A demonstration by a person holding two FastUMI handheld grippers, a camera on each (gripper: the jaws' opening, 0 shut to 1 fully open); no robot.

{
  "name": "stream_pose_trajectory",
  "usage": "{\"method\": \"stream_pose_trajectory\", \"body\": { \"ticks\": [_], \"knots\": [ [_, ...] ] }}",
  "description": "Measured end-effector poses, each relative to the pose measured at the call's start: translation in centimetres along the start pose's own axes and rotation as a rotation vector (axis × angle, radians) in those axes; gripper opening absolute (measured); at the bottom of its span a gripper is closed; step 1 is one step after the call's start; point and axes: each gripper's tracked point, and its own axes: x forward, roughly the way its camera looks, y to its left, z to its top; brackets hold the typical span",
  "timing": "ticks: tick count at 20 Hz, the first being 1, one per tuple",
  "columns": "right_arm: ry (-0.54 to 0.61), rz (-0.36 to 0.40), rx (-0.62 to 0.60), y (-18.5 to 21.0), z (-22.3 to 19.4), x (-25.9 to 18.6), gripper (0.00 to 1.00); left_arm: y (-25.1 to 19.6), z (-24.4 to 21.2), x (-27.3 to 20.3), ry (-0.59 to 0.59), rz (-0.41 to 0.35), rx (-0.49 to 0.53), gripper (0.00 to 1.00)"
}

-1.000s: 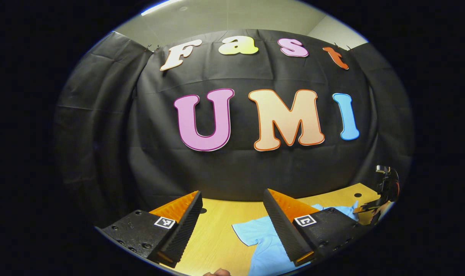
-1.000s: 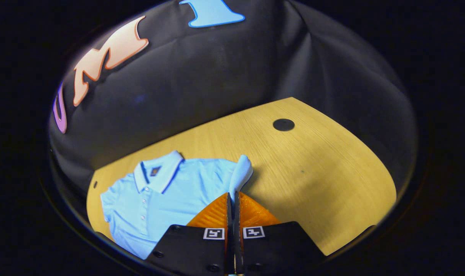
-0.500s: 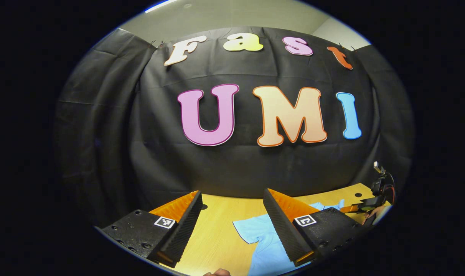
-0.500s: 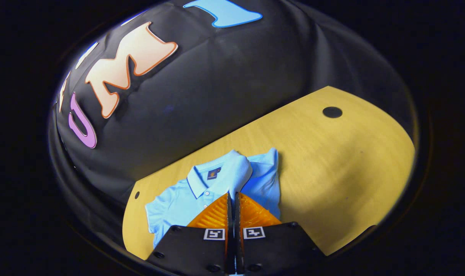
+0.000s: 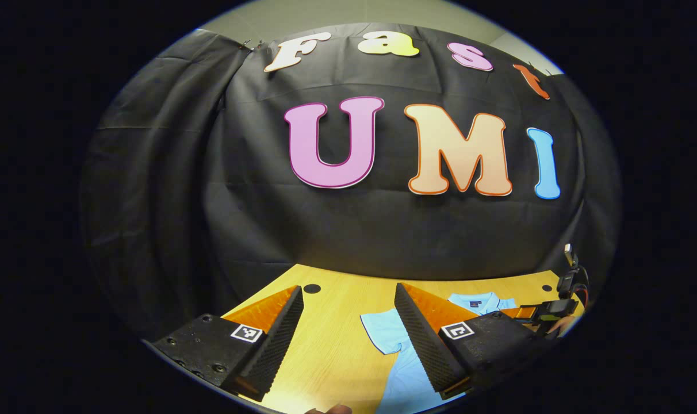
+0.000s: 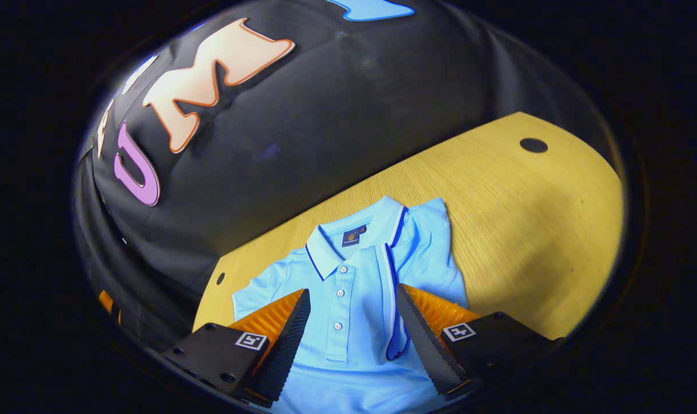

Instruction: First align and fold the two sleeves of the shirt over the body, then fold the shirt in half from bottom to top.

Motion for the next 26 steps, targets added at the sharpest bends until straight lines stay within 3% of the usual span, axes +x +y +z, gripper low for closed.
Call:
{"method": "stream_pose_trajectory", "body": {
  "ticks": [4, 5, 12, 19, 25, 26],
  "knots": [
    [-0.035, -0.002, -0.088, 0.1, 0.8, -3.5, 0.92, -1.2, -1.6, 2.9, 0.024, -0.024, -0.014, 0.94],
    [-0.045, -0.003, -0.105, 0.0, 1.1, -4.4, 0.97, -1.8, -2.2, 3.7, 0.034, -0.035, -0.013, 0.94],
    [-0.089, -0.057, -0.2, -2.9, 2.6, -10.7, 0.97, -4.7, -6.9, 10.1, 0.116, -0.072, -0.043, 0.94],
    [-0.08, -0.161, -0.149, -8.0, 1.9, -14.0, 0.97, -5.8, -14.8, 15.5, 0.285, -0.055, -0.059, 0.94],
    [-0.065, -0.186, -0.129, -9.5, 0.5, -15.5, 0.92, -5.8, -20.5, 17.5, 0.431, -0.036, -0.057, 0.95],
    [-0.061, -0.187, -0.137, -9.5, 0.2, -15.6, 0.97, -5.8, -20.9, 17.6, 0.448, -0.035, -0.062, 0.95]
  ]
}}
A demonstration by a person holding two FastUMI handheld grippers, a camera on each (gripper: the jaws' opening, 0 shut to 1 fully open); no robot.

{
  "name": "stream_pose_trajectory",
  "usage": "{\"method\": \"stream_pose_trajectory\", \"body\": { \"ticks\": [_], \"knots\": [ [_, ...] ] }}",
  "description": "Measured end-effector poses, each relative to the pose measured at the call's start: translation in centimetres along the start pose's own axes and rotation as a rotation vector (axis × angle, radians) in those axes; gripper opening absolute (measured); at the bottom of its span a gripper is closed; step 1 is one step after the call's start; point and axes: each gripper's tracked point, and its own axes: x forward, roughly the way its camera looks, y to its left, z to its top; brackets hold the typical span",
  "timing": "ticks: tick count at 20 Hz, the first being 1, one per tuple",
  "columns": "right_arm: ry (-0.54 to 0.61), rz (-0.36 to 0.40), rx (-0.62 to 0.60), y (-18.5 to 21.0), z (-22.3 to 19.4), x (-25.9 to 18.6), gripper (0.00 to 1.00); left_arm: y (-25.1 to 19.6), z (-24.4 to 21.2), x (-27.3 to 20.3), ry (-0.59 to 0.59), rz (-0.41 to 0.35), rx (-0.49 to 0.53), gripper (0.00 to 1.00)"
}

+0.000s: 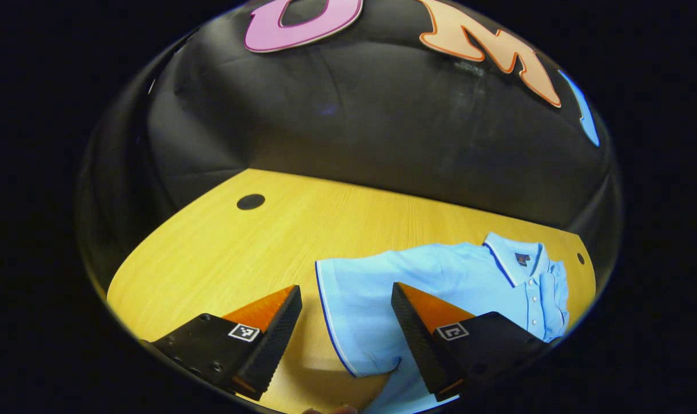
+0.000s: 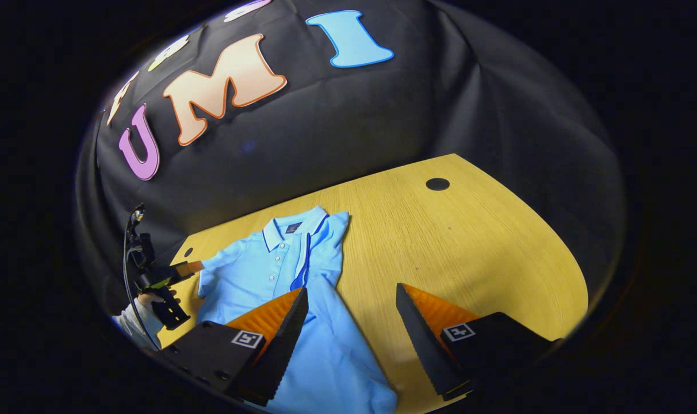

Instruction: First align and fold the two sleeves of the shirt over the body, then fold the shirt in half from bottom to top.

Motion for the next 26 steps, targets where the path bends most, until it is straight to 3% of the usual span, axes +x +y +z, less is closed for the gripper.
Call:
{"method": "stream_pose_trajectory", "body": {
  "ticks": [4, 5, 6, 8, 9, 10, 11, 12, 13, 14, 18, 26],
  "knots": [
    [-0.001, 0.007, -0.013, 0.0, 0.0, -0.4, 0.92, 0.1, -1.8, 0.7, 0.05, 0.022, 0.004, 0.94],
    [-0.003, 0.008, -0.013, 0.0, 0.1, -0.5, 0.97, 0.4, -1.9, 0.9, 0.052, 0.036, 0.028, 0.96],
    [-0.006, 0.006, -0.014, -0.3, 0.2, -0.5, 0.97, 0.1, -1.9, 0.7, 0.053, 0.027, 0.043, 0.91],
    [-0.009, -0.002, -0.02, -0.7, 0.1, -0.6, 0.97, -0.8, -1.9, 1.1, 0.057, 0.003, 0.056, 0.76],
    [-0.008, -0.005, -0.019, -0.9, 0.1, -0.7, 0.97, -1.0, -1.9, 1.1, 0.058, -0.011, 0.055, 0.63],
    [-0.008, -0.003, -0.014, -0.9, 0.0, -1.0, 0.97, -1.4, -1.8, 1.2, 0.056, -0.025, 0.048, 0.58],
    [-0.008, -0.004, -0.011, -1.1, 0.0, -1.1, 0.97, -1.9, -1.8, 1.2, 0.05, -0.036, 0.032, 0.39],
    [-0.009, -0.006, -0.01, -1.4, -0.1, -1.2, 0.97, -2.2, -1.7, 1.2, 0.041, -0.049, 0.0, 0.29],
    [-0.009, -0.007, -0.008, -1.5, -0.1, -1.3, 0.97, -2.3, -1.4, 1.3, 0.027, -0.045, -0.032, 0.08],
    [-0.01, -0.009, -0.007, -1.8, -0.1, -1.6, 0.97, -2.2, -1.3, 1.4, 0.016, -0.045, -0.049, 0.01],
    [-0.029, -0.014, 0.006, -2.7, 0.4, -2.8, 0.97, -3.0, -1.0, 0.4, 0.041, -0.025, -0.055, 0.0],
    [-0.05, 0.001, 0.03, -3.5, 0.4, -4.8, 0.97, -14.7, 2.1, -4.2, -0.02, -0.238, 0.034, 0.0]
  ]
}}
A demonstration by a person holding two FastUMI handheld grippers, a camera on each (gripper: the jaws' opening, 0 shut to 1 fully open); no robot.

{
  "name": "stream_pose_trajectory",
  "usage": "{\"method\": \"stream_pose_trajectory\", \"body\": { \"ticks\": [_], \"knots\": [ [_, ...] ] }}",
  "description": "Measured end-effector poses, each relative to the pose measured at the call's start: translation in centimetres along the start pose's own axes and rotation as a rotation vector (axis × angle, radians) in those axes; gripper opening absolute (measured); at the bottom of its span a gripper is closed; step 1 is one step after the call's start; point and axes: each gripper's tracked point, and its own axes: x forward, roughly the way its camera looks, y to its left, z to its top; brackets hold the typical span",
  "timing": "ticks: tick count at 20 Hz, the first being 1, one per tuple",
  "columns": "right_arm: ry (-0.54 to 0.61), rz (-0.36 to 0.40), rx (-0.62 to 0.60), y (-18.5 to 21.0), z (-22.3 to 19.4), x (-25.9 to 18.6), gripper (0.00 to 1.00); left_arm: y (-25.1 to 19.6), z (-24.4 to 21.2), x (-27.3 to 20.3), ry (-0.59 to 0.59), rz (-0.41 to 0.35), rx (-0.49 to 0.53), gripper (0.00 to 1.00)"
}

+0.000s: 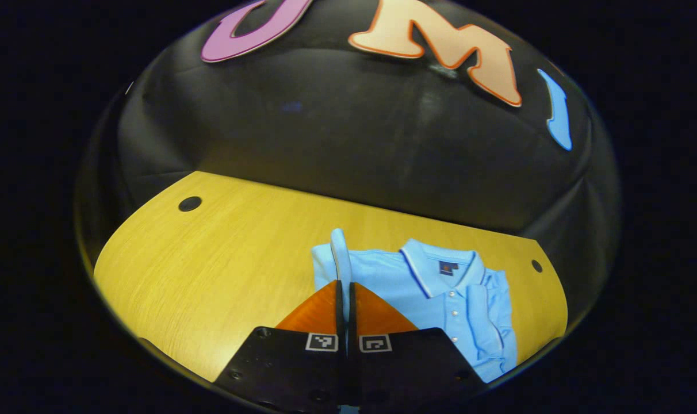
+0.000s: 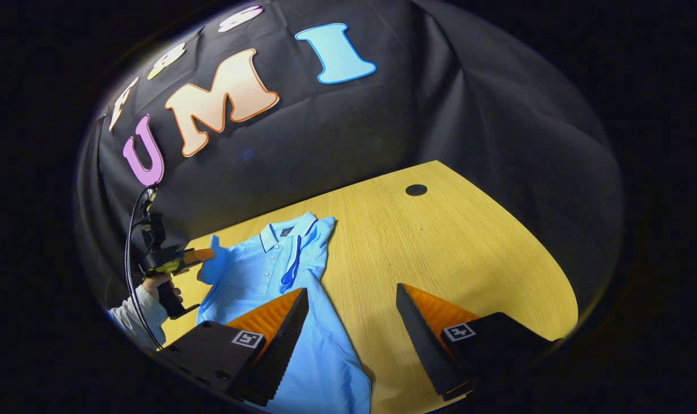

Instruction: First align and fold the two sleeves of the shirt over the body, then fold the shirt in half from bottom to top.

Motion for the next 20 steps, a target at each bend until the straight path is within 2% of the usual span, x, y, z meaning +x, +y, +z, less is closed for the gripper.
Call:
{"method": "stream_pose_trajectory", "body": {
  "ticks": [6, 12, 13, 17, 19, 20],
  "knots": [
    [0.004, 0.008, 0.024, 0.0, -0.7, -0.8, 0.97, -7.2, -3.0, 1.2, 0.064, -0.127, 0.082, 0.0],
    [0.02, 0.022, 0.03, 1.7, -1.7, 0.2, 0.97, -8.7, -6.1, 2.4, 0.13, -0.147, 0.139, 0.01],
    [0.026, 0.023, 0.033, 2.1, -1.9, 0.4, 0.97, -9.3, -6.0, 1.9, 0.132, -0.181, 0.125, 0.14],
    [0.018, 0.018, 0.039, 3.6, -2.4, 1.1, 0.97, -7.6, -4.3, 0.6, 0.07, -0.192, 0.155, 0.96],
    [0.008, 0.001, 0.033, 4.1, -2.6, 1.3, 0.97, -6.4, -2.9, -1.4, 0.025, -0.202, 0.167, 0.96],
    [0.003, -0.004, 0.027, 4.3, -2.7, 1.2, 0.94, -5.8, -2.6, -2.6, 0.007, -0.214, 0.168, 0.96]
  ]
}}
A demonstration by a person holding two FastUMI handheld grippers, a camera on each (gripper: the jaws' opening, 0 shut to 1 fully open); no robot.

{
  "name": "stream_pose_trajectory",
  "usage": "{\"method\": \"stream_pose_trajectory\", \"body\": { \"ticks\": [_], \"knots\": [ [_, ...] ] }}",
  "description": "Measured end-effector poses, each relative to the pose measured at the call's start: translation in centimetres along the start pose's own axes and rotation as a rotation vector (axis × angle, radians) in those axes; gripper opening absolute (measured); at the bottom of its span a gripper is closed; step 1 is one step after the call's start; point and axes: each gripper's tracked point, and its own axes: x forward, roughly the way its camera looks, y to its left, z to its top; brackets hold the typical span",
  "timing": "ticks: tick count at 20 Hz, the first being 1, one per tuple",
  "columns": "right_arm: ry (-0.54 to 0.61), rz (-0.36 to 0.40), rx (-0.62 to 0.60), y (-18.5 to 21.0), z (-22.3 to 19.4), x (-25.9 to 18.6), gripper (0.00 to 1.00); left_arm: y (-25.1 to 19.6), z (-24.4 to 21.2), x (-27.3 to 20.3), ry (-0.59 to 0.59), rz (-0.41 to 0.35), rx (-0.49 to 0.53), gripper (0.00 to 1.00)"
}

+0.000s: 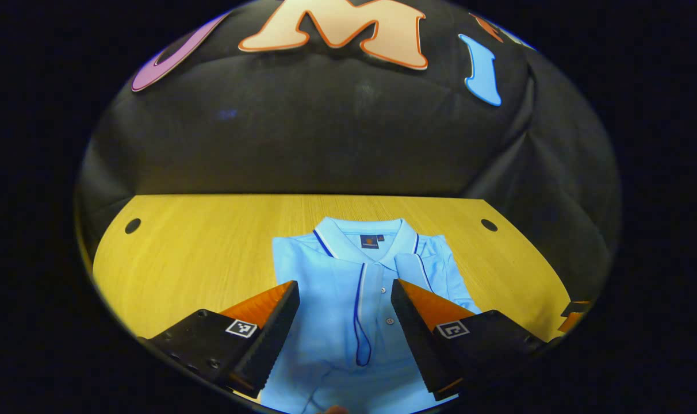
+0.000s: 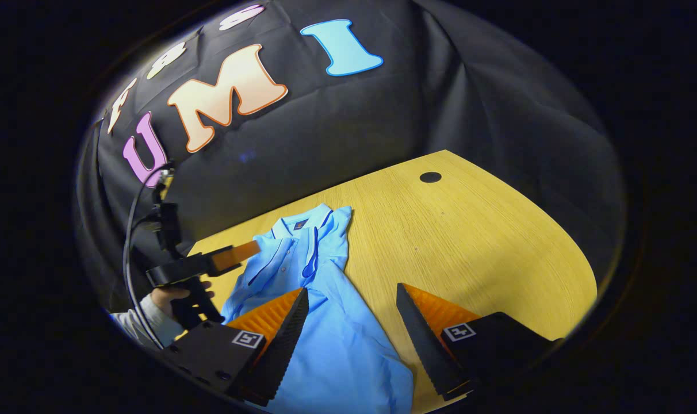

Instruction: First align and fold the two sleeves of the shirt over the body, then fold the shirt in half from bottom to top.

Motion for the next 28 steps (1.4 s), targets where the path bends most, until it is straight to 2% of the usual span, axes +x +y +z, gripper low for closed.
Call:
{"method": "stream_pose_trajectory", "body": {
  "ticks": [2, 7, 14, 20, 28],
  "knots": [
    [-0.023, -0.005, -0.019, 0.4, 0.1, -0.5, 0.97, 0.9, 0.1, -2.9, -0.019, -0.001, 0.003, 0.96],
    [-0.024, 0.039, -0.102, 1.5, -1.2, -3.5, 0.97, 2.8, -1.6, -11.3, -0.03, 0.07, 0.002, 0.96],
    [-0.039, 0.051, -0.196, 1.0, -3.8, -9.6, 0.97, 2.0, -6.5, -20.7, -0.027, 0.091, 0.022, 0.96],
    [-0.003, 0.049, -0.232, 0.3, -8.5, -12.4, 0.97, 1.8, -12.0, -25.2, 0.024, 0.11, 0.033, 0.96],
    [0.083, -0.015, -0.339, -2.5, -15.7, -14.2, 0.97, 0.4, -20.8, -28.9, 0.128, 0.118, 0.059, 0.96]
  ]
}}
